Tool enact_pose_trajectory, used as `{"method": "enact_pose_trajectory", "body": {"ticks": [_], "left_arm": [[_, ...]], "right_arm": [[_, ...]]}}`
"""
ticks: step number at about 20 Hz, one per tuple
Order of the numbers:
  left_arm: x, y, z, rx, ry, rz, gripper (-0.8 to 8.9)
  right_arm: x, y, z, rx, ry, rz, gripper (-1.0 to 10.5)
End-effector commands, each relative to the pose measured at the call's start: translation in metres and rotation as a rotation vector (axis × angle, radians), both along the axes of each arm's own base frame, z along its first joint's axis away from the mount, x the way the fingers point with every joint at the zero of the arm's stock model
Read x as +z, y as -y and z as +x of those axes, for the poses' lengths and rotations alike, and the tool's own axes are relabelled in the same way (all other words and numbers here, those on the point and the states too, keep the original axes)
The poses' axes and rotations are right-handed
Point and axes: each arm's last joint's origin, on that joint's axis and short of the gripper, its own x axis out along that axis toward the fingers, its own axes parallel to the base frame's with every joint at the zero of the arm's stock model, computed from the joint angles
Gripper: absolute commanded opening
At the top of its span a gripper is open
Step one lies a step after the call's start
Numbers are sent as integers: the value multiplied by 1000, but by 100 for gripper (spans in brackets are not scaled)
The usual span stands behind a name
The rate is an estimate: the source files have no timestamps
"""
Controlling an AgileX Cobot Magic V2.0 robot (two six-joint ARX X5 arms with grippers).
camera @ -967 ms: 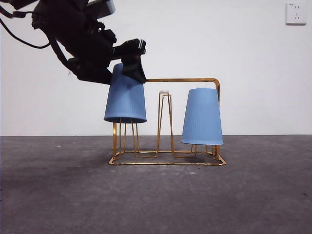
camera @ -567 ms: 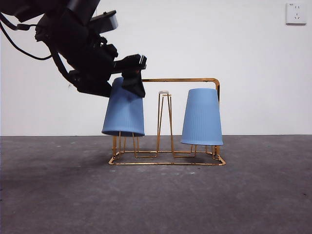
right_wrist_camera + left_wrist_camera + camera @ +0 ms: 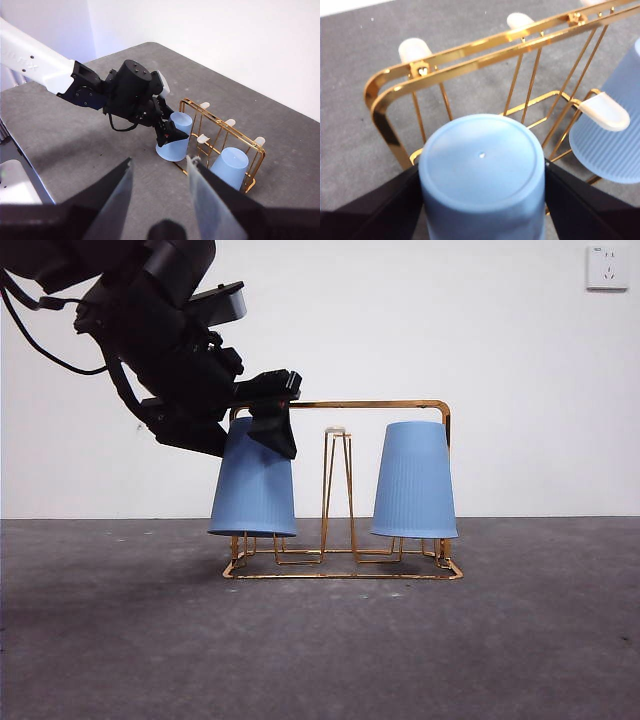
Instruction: Pick up cup 1,put cup 1 in the cup rack,pick up cup 2,put cup 2 in the cup rack
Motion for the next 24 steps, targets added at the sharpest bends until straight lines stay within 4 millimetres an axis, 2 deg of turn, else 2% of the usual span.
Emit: {"method": "enact_pose_trajectory", "body": {"ticks": [1, 2, 3, 7, 10, 17, 24], "left_arm": [[-19, -3, -4, 10, -103, 47, 181], [-19, -3, -5, 13, -115, 32, 317], [-18, -3, -5, 15, -123, 19, 397], [-17, -4, -8, 4, -147, 16, 423], [-15, -6, -11, 9, -169, 21, 533], [7, -13, -24, 7, -169, 19, 539], [35, -28, -56, -73, -266, 6, 539]], "right_arm": [[-1, -1, 1, -1, 7, -4, 186], [-1, -1, 1, -1, 7, -4, 186], [-1, -1, 1, -1, 6, -4, 186], [-1, -1, 1, -2, 6, -4, 186], [-1, -1, 1, -1, 6, -4, 186], [-1, -1, 1, -1, 6, -4, 186], [-2, -1, 1, -2, 0, -9, 186]]}}
